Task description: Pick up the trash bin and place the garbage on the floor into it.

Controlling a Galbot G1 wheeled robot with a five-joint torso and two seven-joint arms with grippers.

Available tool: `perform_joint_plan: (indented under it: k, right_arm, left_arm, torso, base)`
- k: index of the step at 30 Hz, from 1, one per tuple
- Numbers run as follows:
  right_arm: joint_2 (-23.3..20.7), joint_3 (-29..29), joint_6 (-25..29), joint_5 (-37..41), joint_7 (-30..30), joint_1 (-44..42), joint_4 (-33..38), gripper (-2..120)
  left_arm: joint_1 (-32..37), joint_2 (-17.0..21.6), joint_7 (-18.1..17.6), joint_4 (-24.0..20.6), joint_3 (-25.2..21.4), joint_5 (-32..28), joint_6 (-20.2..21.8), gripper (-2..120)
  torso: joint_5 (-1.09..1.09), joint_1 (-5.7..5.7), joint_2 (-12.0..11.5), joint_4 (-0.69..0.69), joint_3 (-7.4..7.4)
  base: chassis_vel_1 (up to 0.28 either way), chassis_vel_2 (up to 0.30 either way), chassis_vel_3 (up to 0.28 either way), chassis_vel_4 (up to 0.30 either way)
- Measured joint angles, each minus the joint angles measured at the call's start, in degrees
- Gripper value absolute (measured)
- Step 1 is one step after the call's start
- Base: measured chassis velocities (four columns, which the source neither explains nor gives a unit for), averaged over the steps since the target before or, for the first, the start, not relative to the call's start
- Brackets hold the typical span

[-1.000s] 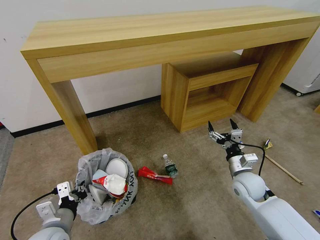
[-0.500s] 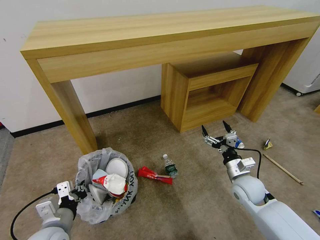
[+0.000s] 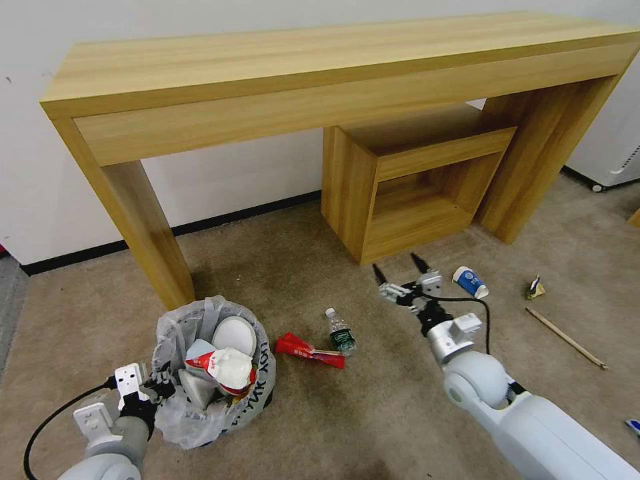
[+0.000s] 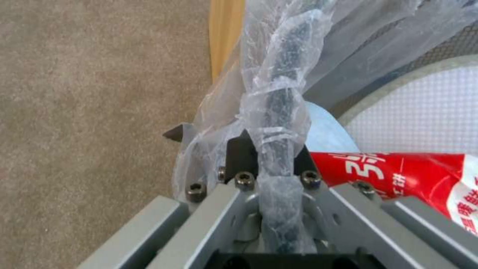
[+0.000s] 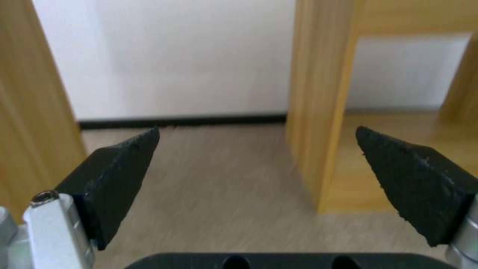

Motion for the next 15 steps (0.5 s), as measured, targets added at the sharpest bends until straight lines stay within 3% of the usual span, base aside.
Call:
perform_joint_plan:
  k: [3,6,15]
  right_arm:
    - [-0.95,-5.00,-6.28,5.59,0.58,4.70,-0.58,100]
    - [-1.52,-7.61,-9.02,8.04,0.98,7.37,-0.86,100]
    - [-1.15,-8.77,-8.19,6.06,1.31,6.99,-2.07,100]
  left_arm:
    - [-0.30,-0.18,0.00,0.23,-0.15,-0.02,-0.04,0]
    - [-0.80,-0.45,0.00,0.71,-0.11,-0.03,-0.04,0]
    - [-2.16,-0.39,-0.02,2.59,0.34,0.05,-0.04,0]
  torso:
    - [0.00,0.00,0.00,-0.01,0.00]
    - [-0.03,0.00,0.00,0.01,0.00]
    - [-0.01,0.00,0.00,-0.01,0.00]
  base:
    - [0.000,0.000,0.000,0.000]
    - [0.000,0.000,0.000,0.000]
    - [0.000,0.000,0.000,0.000]
